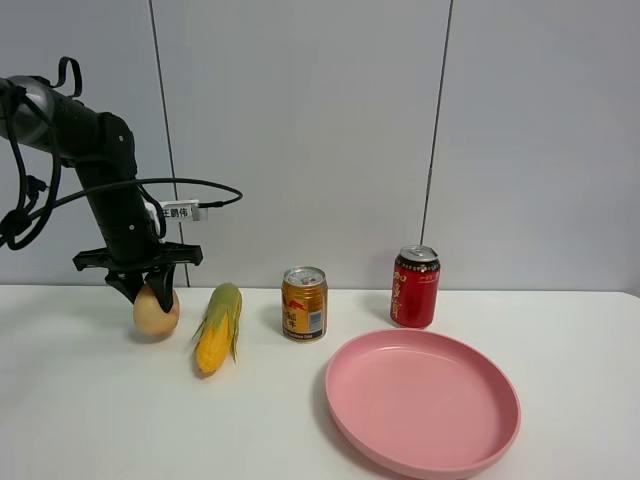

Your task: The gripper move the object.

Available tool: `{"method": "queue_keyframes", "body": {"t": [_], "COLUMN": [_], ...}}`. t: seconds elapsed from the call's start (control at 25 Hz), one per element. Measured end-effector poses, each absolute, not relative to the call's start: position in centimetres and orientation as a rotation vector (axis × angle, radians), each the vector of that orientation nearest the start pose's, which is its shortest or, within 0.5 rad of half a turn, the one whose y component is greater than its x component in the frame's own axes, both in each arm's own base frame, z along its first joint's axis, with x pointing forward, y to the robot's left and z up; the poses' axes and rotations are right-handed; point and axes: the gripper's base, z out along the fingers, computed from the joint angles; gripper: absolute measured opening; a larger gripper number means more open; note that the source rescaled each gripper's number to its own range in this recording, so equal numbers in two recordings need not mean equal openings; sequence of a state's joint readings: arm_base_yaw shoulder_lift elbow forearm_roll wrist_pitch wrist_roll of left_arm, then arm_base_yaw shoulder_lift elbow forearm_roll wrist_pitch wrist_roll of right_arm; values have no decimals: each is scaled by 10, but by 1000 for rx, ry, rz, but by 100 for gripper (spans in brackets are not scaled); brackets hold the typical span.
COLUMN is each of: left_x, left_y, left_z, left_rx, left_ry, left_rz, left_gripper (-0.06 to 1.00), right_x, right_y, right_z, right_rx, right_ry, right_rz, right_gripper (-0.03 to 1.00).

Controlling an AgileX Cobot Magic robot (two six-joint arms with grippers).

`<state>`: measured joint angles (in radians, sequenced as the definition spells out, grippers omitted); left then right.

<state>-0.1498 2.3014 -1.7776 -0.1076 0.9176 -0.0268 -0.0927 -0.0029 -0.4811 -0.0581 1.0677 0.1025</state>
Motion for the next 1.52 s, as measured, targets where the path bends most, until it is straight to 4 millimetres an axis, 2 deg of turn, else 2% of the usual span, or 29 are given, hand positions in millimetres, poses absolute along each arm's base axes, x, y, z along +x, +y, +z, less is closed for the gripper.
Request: {"method": "queue_keyframes", "body": {"t": [0.12,0.2,0.36,0.52,0.64,0.72,0.8,0.92,1.04,1.16,1.24,1.52], "left_x": [467,468,468,469,469,468,466,460,451,431,417,362], "left_y": [-78,-78,-78,-78,-79,-81,-83,-86,-85,-80,-76,-59], "left_z": [126,126,127,127,127,131,139,174,236,306,344,429], "left_rx": [101,102,122,130,133,152,161,212,231,261,284,254], "left_ry": [2939,2935,2926,2919,2916,2910,2908,2866,2784,2698,2638,2435], "left_rz": [-156,-156,-152,-150,-150,-150,-152,-147,-144,-127,-96,-50], "left_gripper": [0,5,23,33,46,58,64,67,68,68,68,68], "right_x": [-4,-4,-4,-4,-4,-4,-4,-4,-4,-4,-4,-4], "right_y": [-4,-4,-4,-4,-4,-4,-4,-4,-4,-4,-4,-4], "right_z": [272,272,272,272,272,272,272,272,272,272,272,272], "right_rx": [204,204,204,204,204,204,204,204,204,204,204,204], "right_ry": [2056,2056,2056,2056,2056,2056,2056,2056,2056,2056,2056,2056], "right_rz": [-64,-64,-64,-64,-64,-64,-64,-64,-64,-64,-64,-64], "right_gripper": [100,100,100,100,100,100,100,100,100,100,100,100]}}
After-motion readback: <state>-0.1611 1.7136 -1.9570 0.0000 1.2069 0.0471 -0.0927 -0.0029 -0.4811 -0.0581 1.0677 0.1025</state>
